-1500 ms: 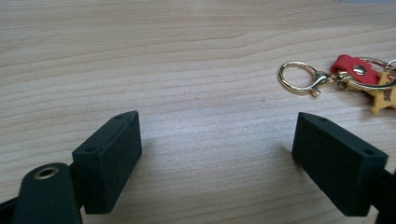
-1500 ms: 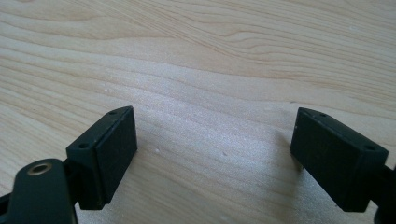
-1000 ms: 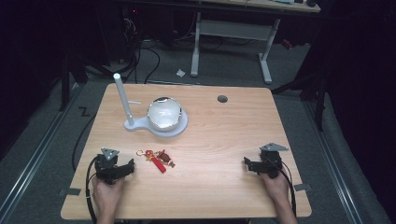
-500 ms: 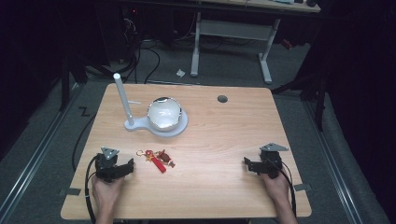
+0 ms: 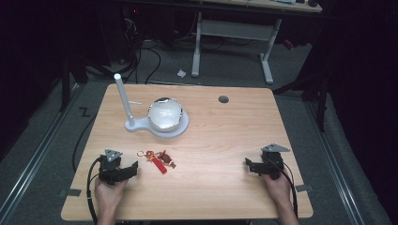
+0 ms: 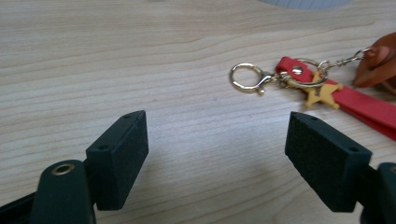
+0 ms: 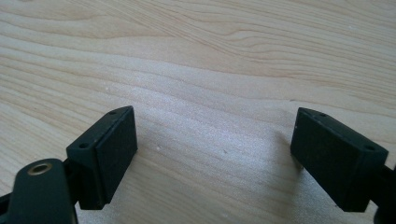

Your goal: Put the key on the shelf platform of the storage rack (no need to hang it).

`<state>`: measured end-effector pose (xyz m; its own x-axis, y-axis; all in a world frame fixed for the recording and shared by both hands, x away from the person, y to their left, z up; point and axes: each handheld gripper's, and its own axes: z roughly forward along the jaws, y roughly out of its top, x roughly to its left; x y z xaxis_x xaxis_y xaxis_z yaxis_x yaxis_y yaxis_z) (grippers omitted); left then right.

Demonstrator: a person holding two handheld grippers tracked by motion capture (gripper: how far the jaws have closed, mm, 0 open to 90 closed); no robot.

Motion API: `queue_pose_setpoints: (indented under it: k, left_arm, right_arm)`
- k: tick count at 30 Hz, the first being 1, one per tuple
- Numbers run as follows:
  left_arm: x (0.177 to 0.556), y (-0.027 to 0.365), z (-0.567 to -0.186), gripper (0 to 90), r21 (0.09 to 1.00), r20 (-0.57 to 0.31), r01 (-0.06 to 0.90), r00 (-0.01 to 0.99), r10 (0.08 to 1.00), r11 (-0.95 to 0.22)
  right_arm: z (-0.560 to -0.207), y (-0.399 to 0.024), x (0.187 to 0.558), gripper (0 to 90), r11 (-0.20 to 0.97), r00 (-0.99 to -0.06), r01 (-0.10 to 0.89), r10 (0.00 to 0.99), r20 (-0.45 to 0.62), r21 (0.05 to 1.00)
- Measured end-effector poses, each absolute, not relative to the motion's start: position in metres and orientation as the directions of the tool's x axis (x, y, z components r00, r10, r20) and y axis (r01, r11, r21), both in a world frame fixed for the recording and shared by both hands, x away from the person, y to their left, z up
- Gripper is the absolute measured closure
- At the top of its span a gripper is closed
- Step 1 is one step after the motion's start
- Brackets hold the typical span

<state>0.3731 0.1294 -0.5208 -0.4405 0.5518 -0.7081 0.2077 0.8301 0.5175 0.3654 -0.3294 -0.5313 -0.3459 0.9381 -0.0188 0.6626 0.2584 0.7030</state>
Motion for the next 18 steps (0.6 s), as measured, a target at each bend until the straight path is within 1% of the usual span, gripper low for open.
queue_pose_setpoints:
  k: [6,7,9,12,14,15,18]
  left_arm:
    - [0.369,0.121,-0.515,26.2,0.513,-0.721,0.208,-0.422,0.549,0.833]
    - [0.367,0.119,-0.514,28.1,0.521,-0.722,0.217,-0.403,0.562,0.825]
    - [0.366,0.116,-0.511,31.0,0.512,-0.732,0.224,-0.392,0.557,0.829]
    - [0.364,0.112,-0.508,32.3,0.499,-0.746,0.241,-0.369,0.554,0.832]
    - [0.363,0.107,-0.506,33.3,0.503,-0.746,0.248,-0.360,0.561,0.828]
    - [0.362,0.106,-0.506,33.6,0.516,-0.739,0.261,-0.345,0.578,0.816]
    - [0.360,0.099,-0.502,36.1,0.513,-0.746,0.274,-0.327,0.580,0.814]
  right_arm:
    - [-0.531,-0.329,0.365,14.5,0.257,-0.345,0.664,0.938,-0.018,0.702]
    - [-0.531,-0.329,0.365,14.5,0.257,-0.345,0.664,0.938,-0.018,0.702]
    - [-0.531,-0.329,0.365,14.5,0.259,-0.346,0.663,0.938,-0.019,0.703]
    - [-0.531,-0.329,0.365,14.5,0.258,-0.346,0.663,0.938,-0.019,0.703]
    - [-0.531,-0.329,0.365,14.5,0.259,-0.346,0.663,0.938,-0.019,0.703]
    - [-0.531,-0.329,0.365,14.5,0.259,-0.346,0.663,0.938,-0.019,0.703]
    - [-0.531,-0.329,0.365,14.5,0.257,-0.345,0.663,0.939,-0.018,0.703]
